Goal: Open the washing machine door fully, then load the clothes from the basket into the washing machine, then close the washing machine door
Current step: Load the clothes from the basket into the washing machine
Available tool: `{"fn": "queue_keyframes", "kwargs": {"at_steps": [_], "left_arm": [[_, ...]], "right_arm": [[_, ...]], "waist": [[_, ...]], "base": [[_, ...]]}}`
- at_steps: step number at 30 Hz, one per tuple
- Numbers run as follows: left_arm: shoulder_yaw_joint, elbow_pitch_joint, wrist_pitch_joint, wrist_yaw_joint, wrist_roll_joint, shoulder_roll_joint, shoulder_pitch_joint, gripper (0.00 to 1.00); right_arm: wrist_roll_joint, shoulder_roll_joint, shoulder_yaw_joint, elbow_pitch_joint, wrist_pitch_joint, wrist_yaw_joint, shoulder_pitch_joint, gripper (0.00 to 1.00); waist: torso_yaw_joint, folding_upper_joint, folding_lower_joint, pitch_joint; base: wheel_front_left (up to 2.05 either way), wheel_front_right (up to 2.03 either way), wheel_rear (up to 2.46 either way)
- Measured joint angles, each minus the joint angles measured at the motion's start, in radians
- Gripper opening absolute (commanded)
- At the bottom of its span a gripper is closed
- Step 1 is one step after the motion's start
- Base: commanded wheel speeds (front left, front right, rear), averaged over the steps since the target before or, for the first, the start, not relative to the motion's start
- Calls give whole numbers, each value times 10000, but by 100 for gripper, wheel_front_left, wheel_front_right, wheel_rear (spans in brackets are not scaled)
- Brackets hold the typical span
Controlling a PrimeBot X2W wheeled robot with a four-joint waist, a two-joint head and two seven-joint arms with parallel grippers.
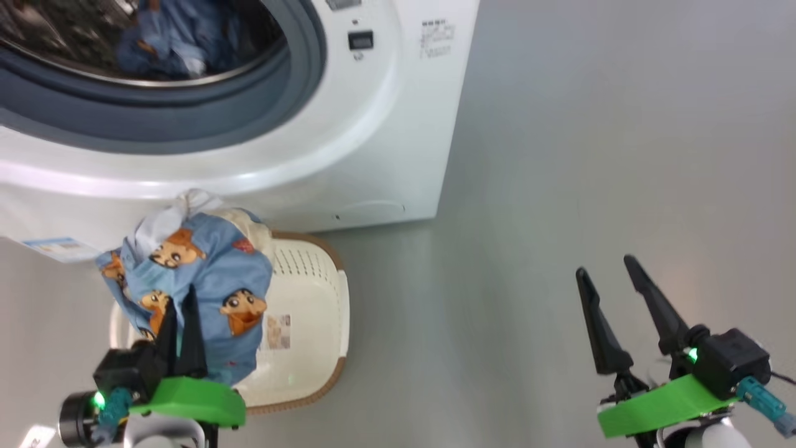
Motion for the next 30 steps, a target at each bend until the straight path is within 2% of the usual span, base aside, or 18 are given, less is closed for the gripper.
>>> {"fn": "queue_keyframes", "kwargs": {"at_steps": [6, 13, 30], "left_arm": [[-142, -777, 50, -86, 67, 169, 848, 0], [-222, -1990, 617, -67, 73, 587, 1899, 0], [-451, -3271, 1147, 96, 71, 911, 3086, 0]], "right_arm": [[-40, 155, -50, -33, 142, 0, 548, 100], [-115, 341, -65, -140, 234, 0, 891, 100], [-370, 514, -111, -422, 414, 0, 1775, 100]], "waist": [[170, 0, 0, -868], [314, 0, 1, -1778], [345, 0, 1, -2847]], "base": [[0, 0, 0], [0, 0, 0], [0, 0, 0]]}}
